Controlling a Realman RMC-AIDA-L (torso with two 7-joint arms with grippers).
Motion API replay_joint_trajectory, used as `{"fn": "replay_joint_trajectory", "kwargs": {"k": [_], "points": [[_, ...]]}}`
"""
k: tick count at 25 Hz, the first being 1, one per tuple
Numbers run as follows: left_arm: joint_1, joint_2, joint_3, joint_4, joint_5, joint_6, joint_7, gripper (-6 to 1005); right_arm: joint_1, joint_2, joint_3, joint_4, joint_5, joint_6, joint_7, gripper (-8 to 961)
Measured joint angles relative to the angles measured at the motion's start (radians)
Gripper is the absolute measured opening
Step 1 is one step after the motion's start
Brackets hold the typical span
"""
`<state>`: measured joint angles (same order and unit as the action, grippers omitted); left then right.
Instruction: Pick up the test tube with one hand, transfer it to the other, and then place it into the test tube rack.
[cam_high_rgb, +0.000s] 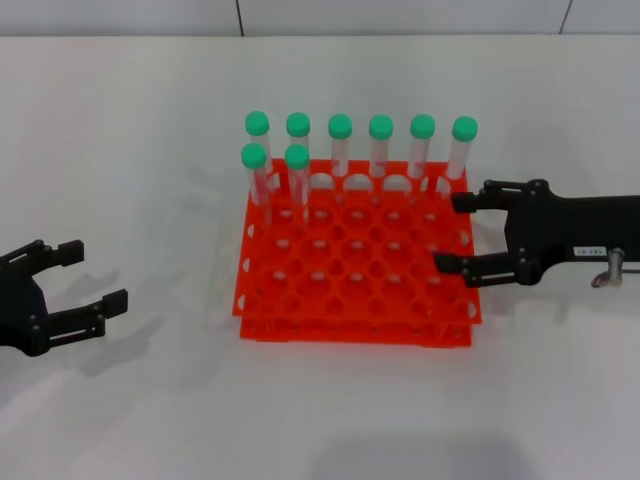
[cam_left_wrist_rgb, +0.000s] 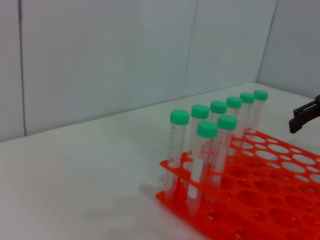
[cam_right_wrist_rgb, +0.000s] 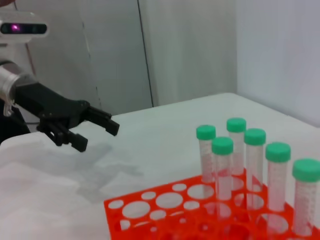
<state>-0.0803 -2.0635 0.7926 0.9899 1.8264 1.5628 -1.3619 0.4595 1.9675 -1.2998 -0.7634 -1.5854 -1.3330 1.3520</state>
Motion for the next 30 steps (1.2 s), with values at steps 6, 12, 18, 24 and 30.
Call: {"fn": "replay_joint_trajectory", "kwargs": {"k": [6,12,18,24,30], "points": [[-0.021,0.011,-0.001,0.000,0.005,0.026,-0.007,893,-0.015,-0.001,0.012,0.003,-0.016,-0.001,-0.010,839],[-0.043,0.011,-0.002,0.001,0.027,0.027,-0.024,893,-0.016,-0.003,0.034,0.022,-0.019,0.003,-0.019,838],[-0.061,0.015,-0.002,0.001,0.044,0.045,-0.030,893,-0.013,-0.008,0.038,0.026,-0.045,-0.004,-0.017,836],[-0.095,0.018,0.001,0.001,0.095,0.070,-0.057,893,-0.002,-0.011,0.037,0.026,-0.071,-0.012,-0.015,834],[-0.123,0.020,0.003,-0.011,0.126,0.093,-0.070,893,0.005,-0.014,0.035,0.026,-0.074,-0.013,-0.013,832]]}}
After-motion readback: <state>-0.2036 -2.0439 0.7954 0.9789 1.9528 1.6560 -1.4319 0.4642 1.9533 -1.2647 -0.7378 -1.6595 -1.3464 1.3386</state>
